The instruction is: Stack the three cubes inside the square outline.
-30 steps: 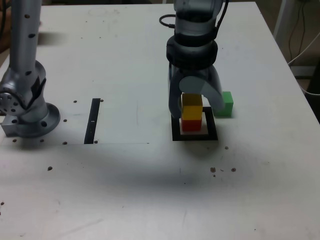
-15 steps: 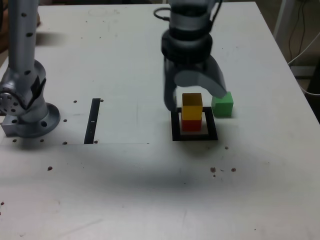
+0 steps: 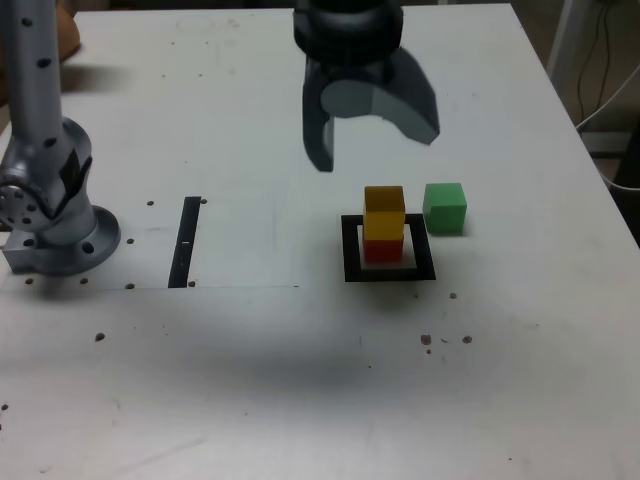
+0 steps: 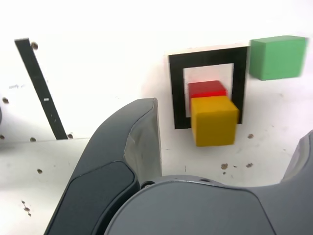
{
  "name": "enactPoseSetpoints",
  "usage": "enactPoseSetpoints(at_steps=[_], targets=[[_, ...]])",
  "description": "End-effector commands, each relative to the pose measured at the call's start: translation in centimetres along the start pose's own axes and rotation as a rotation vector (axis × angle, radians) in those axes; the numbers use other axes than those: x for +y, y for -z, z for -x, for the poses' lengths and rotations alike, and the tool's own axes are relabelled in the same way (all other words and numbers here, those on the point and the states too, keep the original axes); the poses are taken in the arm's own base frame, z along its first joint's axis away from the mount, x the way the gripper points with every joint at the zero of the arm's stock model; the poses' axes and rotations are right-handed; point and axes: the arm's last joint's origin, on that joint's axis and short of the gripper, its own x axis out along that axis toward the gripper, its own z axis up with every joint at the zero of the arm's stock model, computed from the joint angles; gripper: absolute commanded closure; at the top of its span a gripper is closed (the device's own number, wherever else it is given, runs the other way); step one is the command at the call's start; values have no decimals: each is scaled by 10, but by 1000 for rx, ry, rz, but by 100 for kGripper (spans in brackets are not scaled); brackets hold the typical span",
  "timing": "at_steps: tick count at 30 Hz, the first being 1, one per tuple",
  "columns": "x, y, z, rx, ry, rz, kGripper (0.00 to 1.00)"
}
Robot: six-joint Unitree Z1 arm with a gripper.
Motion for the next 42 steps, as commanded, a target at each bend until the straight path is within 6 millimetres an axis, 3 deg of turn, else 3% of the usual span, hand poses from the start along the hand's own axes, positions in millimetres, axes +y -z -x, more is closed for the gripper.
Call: enactPoseSetpoints(at_steps=[1, 13, 22, 34, 42], targets=[[4, 0, 7, -19, -3, -16, 1], [12, -31, 16, -73, -41, -69, 1], [20, -68, -11, -30, -34, -61, 1], [33, -85, -31, 1, -48, -28, 0], [33, -100, -60, 35, -30, -22, 1]])
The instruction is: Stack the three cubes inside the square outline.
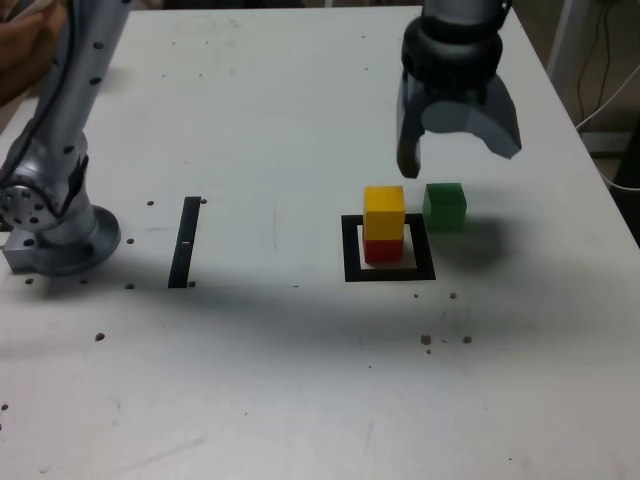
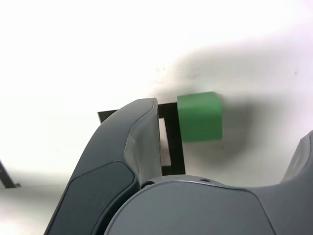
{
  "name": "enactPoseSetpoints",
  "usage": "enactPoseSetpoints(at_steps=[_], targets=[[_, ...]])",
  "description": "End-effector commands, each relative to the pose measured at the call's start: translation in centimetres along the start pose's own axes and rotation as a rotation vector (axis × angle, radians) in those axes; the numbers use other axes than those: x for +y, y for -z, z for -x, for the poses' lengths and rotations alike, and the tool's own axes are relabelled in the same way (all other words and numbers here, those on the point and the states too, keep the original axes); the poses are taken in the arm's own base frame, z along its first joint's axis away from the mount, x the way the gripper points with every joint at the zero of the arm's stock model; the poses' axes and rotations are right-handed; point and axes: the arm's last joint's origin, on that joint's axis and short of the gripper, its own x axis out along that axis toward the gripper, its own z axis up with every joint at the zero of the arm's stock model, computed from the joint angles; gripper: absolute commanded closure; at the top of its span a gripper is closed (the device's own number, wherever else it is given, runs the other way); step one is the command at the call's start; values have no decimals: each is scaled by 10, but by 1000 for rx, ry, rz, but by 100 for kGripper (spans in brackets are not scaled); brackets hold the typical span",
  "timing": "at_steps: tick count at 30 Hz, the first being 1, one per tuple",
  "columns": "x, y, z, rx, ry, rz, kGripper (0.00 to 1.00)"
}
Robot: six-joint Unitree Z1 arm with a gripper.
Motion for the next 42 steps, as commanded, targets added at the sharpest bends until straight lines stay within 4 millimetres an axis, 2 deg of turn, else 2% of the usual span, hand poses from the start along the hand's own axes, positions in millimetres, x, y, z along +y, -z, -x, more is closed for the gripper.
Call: enactPoseSetpoints(at_steps=[1, 13, 21, 32, 37, 42], targets=[[-1, -4, -7, 3, 6, 0, 1], [-6, -8, -28, 23, 64, -9, 1], [-8, -12, -33, 11, 98, -16, 8], [-6, -12, -42, 38, 104, -10, 13], [-4, -13, -48, 54, 104, -2, 18], [-4, -14, -49, 52, 102, 8, 35]])
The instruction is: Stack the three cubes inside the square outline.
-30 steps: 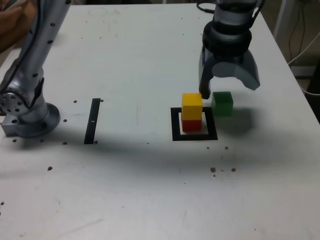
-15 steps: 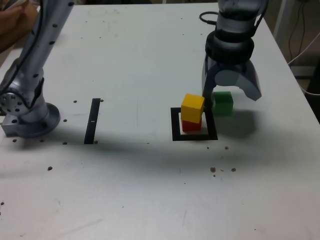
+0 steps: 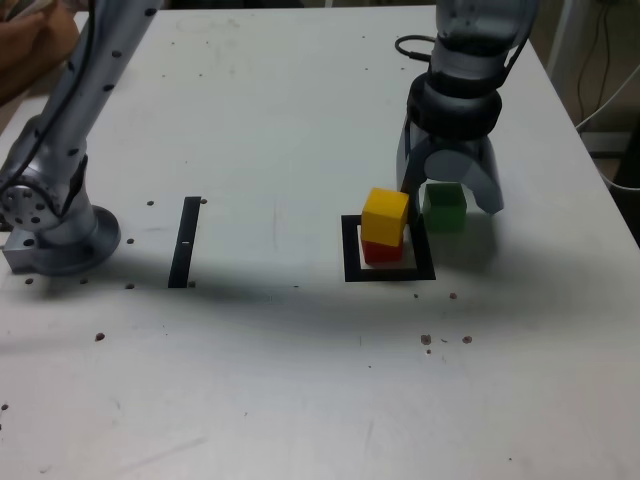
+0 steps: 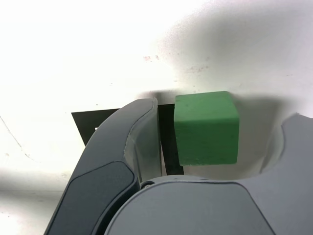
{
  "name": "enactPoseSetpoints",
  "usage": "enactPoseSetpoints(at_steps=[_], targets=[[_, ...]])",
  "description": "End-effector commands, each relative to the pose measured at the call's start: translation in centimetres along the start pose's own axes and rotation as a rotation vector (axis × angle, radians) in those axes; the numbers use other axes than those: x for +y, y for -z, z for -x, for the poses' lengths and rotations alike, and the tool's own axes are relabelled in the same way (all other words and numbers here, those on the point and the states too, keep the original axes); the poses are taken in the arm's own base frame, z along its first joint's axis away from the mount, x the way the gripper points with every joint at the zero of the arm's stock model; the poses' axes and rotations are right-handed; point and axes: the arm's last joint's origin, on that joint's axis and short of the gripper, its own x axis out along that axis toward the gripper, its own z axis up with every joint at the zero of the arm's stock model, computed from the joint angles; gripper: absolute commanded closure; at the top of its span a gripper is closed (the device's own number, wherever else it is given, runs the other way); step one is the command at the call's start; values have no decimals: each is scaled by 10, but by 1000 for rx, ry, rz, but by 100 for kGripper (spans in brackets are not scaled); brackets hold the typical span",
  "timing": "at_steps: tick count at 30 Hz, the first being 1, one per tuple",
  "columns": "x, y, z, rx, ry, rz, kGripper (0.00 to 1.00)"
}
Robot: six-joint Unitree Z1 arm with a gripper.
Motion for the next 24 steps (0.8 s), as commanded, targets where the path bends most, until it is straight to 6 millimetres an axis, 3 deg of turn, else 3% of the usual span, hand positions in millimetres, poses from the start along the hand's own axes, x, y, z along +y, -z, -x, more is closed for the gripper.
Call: enactPoseSetpoints(at_steps=[1, 10, 24], targets=[[1, -1, 0, -5, -3, 12, 40], [1, -2, 0, -19, 2, 18, 65], [0, -4, -2, -30, 25, 39, 85]])
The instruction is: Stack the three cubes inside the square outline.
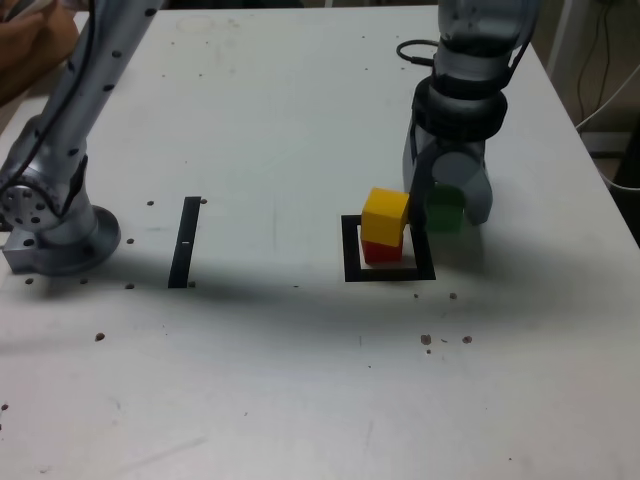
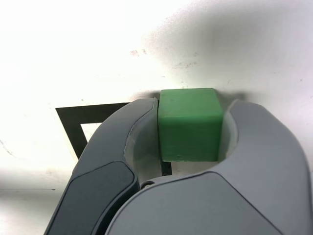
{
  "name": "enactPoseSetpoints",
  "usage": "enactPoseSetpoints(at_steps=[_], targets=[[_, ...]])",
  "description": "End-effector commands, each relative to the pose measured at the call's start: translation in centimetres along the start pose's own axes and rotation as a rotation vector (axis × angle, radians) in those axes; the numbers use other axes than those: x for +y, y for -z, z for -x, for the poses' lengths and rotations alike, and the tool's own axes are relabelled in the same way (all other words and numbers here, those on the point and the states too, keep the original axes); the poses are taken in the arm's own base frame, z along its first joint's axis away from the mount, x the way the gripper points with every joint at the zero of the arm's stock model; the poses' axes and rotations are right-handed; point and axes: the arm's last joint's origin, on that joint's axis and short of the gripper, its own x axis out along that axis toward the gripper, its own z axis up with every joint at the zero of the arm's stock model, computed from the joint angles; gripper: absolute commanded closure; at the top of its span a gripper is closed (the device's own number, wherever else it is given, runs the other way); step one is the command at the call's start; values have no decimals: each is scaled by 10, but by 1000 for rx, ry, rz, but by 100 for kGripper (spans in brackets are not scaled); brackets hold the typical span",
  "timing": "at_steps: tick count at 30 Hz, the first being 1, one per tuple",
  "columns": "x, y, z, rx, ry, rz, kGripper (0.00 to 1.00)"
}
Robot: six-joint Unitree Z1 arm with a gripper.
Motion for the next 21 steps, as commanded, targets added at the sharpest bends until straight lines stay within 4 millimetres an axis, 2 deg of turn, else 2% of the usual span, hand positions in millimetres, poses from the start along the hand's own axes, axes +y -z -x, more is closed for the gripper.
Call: enactPoseSetpoints(at_steps=[1, 12, 16, 21], targets=[[1, 0, -1, 2, 2, 9, 86], [1, 1, 10, -35, 2, 16, 87], [-3, 7, 27, -72, -4, 8, 87], [-9, 24, 57, -115, -23, -7, 87]])
